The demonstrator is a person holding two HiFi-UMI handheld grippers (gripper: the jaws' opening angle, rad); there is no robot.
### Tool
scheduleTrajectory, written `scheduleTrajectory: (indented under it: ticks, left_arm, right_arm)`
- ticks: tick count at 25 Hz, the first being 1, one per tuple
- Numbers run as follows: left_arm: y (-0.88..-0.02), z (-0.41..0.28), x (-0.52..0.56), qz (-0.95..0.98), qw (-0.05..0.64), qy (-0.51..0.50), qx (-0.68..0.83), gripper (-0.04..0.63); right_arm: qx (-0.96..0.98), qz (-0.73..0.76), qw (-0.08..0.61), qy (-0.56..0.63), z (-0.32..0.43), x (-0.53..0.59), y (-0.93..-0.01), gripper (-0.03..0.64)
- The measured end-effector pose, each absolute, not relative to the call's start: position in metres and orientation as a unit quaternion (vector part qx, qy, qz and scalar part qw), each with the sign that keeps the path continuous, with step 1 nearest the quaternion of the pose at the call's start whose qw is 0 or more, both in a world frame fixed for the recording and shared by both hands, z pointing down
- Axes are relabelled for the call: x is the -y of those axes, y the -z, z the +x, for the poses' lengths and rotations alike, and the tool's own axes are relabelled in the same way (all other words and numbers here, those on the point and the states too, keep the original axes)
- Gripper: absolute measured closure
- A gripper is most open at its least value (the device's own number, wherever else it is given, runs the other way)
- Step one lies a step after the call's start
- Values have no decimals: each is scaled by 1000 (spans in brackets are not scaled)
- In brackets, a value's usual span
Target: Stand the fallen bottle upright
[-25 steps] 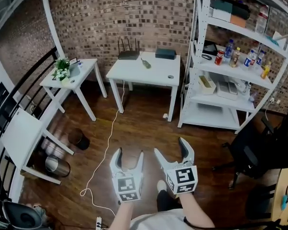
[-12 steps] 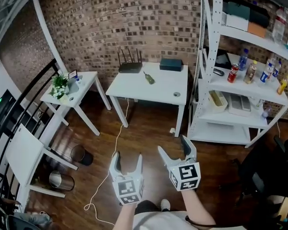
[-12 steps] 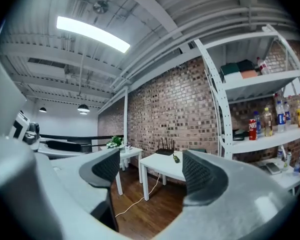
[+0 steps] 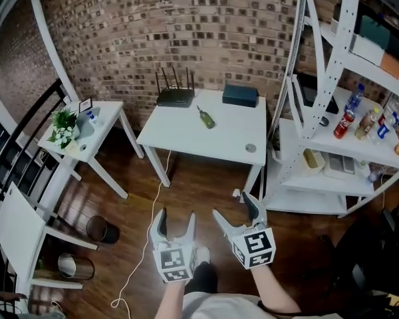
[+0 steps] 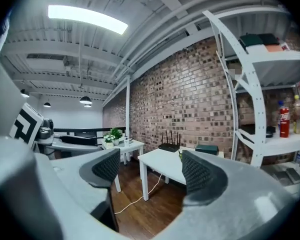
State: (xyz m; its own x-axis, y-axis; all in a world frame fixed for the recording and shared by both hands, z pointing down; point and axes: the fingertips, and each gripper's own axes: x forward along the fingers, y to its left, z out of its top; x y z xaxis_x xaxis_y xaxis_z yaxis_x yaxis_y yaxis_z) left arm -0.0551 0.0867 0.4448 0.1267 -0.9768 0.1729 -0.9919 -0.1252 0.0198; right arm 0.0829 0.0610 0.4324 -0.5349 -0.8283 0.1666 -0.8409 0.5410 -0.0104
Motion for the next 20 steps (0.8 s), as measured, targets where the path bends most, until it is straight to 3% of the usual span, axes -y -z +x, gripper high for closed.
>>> scheduleTrajectory:
  ticks: [9, 20]
  left_arm:
    - [-427, -132, 77, 753, 78, -37, 653, 272]
    - [-453, -127, 220, 767, 97, -53, 632, 279]
  right_arm:
    - [880, 467, 81, -35, 11, 97, -406, 242]
    - [883, 455, 89, -75, -2, 248, -440, 245]
